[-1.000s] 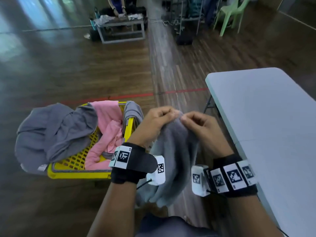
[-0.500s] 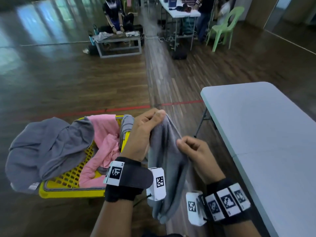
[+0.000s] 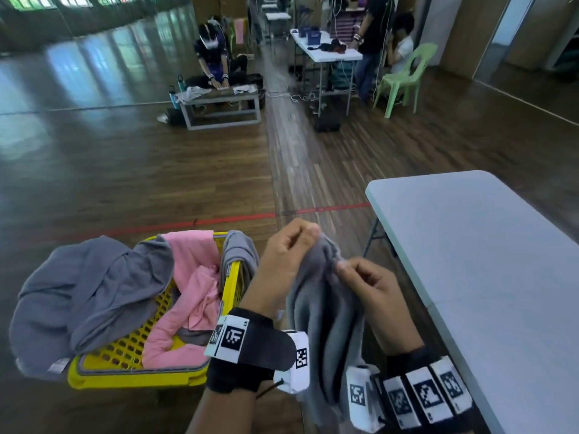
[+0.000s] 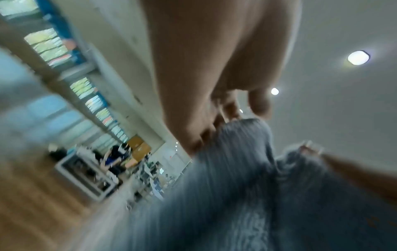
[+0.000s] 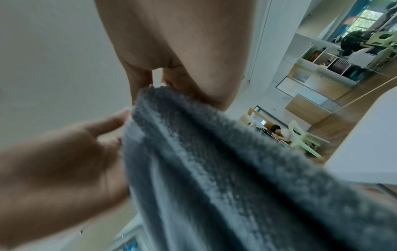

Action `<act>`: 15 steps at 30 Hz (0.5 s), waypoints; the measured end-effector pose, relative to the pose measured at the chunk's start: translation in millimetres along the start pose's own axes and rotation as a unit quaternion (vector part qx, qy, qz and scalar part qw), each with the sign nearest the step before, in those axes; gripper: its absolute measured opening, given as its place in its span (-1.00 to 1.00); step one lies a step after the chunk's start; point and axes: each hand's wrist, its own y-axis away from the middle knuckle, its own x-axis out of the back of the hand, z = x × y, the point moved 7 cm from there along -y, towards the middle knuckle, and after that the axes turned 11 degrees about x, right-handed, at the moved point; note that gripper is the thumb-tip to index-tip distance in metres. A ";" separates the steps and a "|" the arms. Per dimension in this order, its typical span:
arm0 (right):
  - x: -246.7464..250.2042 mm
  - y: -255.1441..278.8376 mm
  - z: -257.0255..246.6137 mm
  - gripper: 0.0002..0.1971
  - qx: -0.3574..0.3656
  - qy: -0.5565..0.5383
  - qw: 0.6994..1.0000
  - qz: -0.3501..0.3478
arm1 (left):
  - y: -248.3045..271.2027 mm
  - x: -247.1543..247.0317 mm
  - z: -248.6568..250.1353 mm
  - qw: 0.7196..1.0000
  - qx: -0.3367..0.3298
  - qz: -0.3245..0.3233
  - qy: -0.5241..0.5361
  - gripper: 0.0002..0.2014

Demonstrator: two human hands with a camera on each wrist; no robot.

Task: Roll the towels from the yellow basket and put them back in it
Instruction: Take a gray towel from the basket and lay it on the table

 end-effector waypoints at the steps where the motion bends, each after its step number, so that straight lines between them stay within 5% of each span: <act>1: 5.2 -5.1 -10.5 -0.69 0.026 0.011 0.999 0.018 | 1.8 -9.8 -6.8 0.997 0.024 -0.057 -0.054 -0.80; 3: 13.7 -15.8 -31.5 -0.76 0.069 0.053 0.996 0.030 | 11.4 -29.5 -19.0 0.980 0.061 -0.163 -0.098 -0.73; 5: 14.4 -20.8 -35.5 -0.81 0.076 0.073 0.994 0.027 | 16.6 -33.3 -11.6 0.983 0.052 -0.177 -0.020 -0.79; 11: 1.8 0.3 -1.4 -0.76 -0.007 0.047 0.999 -0.005 | 1.8 -1.3 -7.3 0.997 0.000 -0.006 0.083 -0.76; 15: 13.7 -16.2 -39.0 -0.82 0.068 0.104 0.992 0.031 | 15.4 -32.0 -35.2 0.987 0.080 -0.137 0.015 -0.72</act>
